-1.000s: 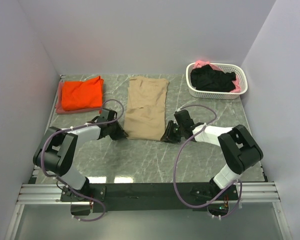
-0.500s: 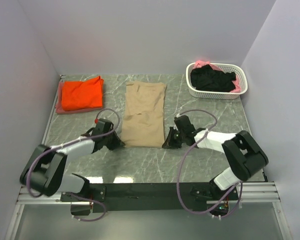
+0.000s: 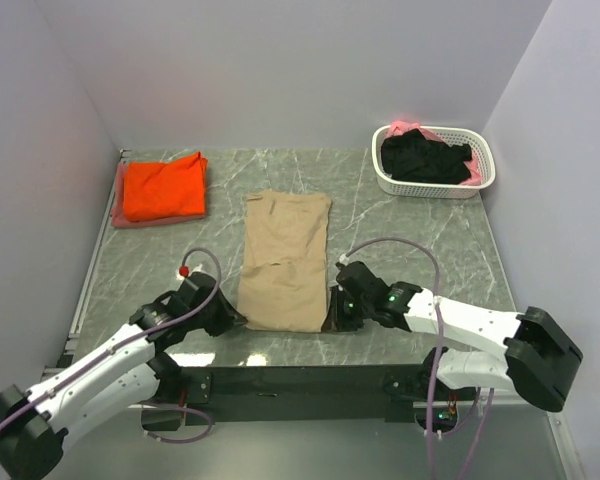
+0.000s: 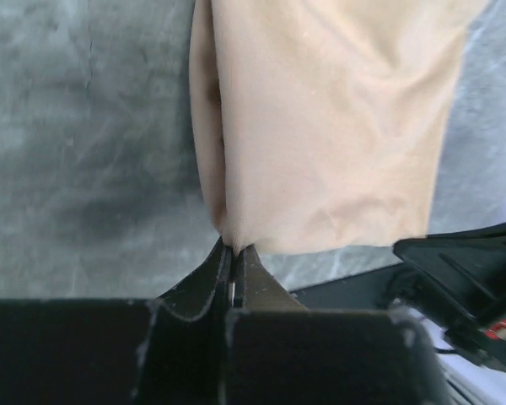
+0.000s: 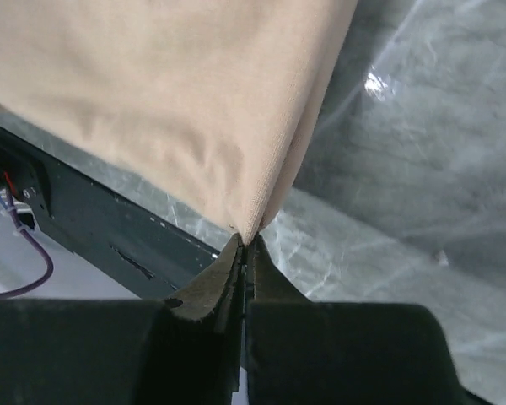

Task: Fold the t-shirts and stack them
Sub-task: Fold the tshirt

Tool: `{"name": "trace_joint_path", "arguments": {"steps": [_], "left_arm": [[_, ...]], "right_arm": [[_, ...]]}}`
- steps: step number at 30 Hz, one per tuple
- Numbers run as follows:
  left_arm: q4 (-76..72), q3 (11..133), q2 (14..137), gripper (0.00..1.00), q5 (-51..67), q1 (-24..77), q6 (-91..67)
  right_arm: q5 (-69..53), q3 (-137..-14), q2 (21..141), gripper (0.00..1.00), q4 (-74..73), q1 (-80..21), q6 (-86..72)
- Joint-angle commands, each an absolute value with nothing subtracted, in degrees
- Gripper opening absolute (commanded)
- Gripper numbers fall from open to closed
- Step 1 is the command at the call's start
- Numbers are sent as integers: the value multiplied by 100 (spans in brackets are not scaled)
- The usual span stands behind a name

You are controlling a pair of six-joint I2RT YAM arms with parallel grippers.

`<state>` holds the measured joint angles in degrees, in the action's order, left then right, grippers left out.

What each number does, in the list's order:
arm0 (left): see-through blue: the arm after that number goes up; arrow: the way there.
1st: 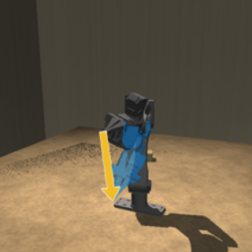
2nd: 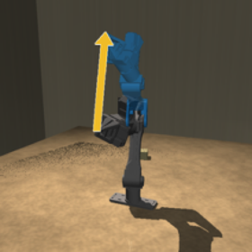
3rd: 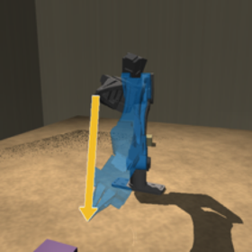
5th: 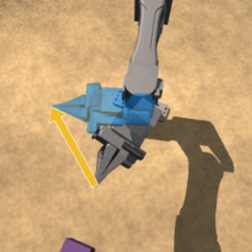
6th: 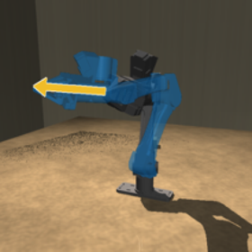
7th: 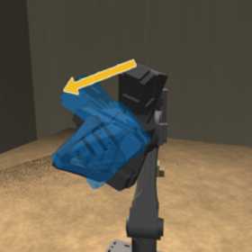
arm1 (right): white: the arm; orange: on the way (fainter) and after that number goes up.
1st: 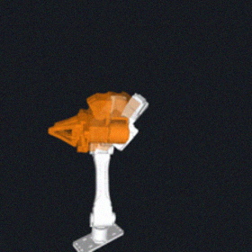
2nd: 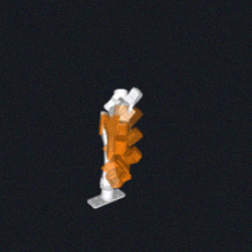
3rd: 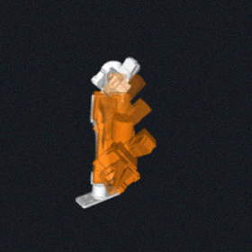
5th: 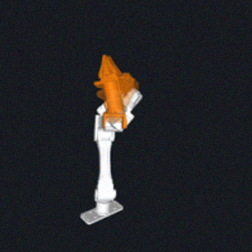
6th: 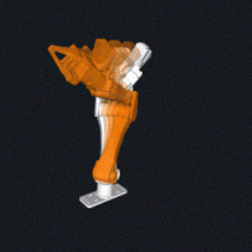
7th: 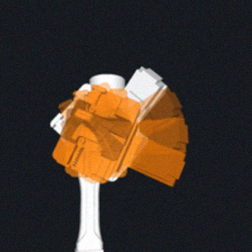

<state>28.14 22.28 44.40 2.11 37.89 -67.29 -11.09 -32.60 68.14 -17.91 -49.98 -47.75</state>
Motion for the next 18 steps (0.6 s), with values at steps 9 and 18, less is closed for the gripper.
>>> {"name": "trace_joint_path", "arguments": {"steps": [9, 18], "left_arm": [[3437, 2847, 4033, 1, -272, 3832, -6988], [3050, 4330, 5342, 1, -1563, 3745, -6391]], "right_arm": [[217, -4306, 6302, 0, -2979, -5089, -4799], [370, -5079, 6468, 0, -2682, -4037, -4105]]}}
